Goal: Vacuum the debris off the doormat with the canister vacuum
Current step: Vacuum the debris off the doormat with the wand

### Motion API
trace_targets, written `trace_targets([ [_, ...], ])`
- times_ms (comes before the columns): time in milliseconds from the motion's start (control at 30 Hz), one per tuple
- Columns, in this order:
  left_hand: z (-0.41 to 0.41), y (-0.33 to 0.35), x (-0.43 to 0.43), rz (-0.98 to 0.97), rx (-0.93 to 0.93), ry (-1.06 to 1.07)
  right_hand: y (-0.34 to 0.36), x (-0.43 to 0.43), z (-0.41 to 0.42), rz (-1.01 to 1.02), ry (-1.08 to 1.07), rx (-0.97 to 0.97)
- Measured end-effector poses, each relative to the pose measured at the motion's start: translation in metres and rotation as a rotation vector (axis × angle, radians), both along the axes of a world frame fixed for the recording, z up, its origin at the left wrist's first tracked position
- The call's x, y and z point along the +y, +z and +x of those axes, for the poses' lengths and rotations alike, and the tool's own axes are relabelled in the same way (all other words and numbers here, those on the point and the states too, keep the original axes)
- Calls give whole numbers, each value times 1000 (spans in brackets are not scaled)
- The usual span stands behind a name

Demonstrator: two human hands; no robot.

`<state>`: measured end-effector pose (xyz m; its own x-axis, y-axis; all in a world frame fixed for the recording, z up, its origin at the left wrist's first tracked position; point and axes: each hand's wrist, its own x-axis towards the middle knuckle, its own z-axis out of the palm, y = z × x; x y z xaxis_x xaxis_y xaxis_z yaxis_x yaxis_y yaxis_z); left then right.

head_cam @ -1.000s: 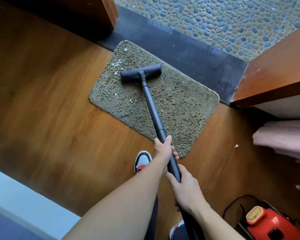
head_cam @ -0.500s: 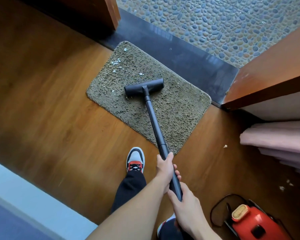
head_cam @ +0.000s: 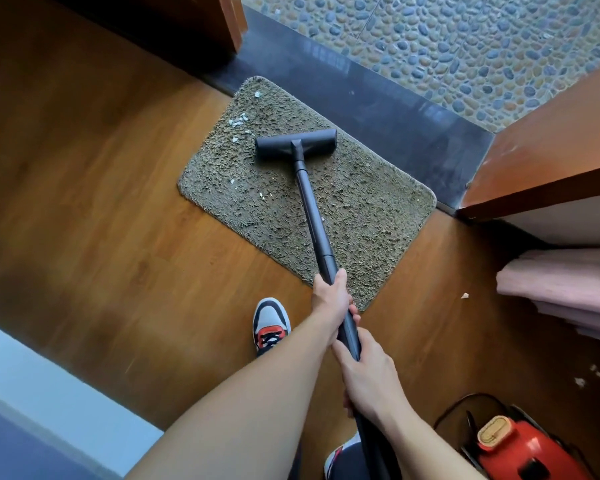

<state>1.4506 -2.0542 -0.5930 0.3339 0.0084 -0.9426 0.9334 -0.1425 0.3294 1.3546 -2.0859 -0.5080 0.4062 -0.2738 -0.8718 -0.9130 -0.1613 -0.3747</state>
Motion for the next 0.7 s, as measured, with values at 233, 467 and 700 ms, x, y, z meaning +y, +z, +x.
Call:
trace_targets([
  [233, 52, 2, -1, 0, -6, 12, -2, -4, 55, 39, -5, -16],
  [467, 11, 15, -3, -29, 44, 13, 18, -5, 14, 33, 3, 31],
  [700, -70, 20, -6, -35, 90, 40, 28, -9, -62, -35, 64, 70],
])
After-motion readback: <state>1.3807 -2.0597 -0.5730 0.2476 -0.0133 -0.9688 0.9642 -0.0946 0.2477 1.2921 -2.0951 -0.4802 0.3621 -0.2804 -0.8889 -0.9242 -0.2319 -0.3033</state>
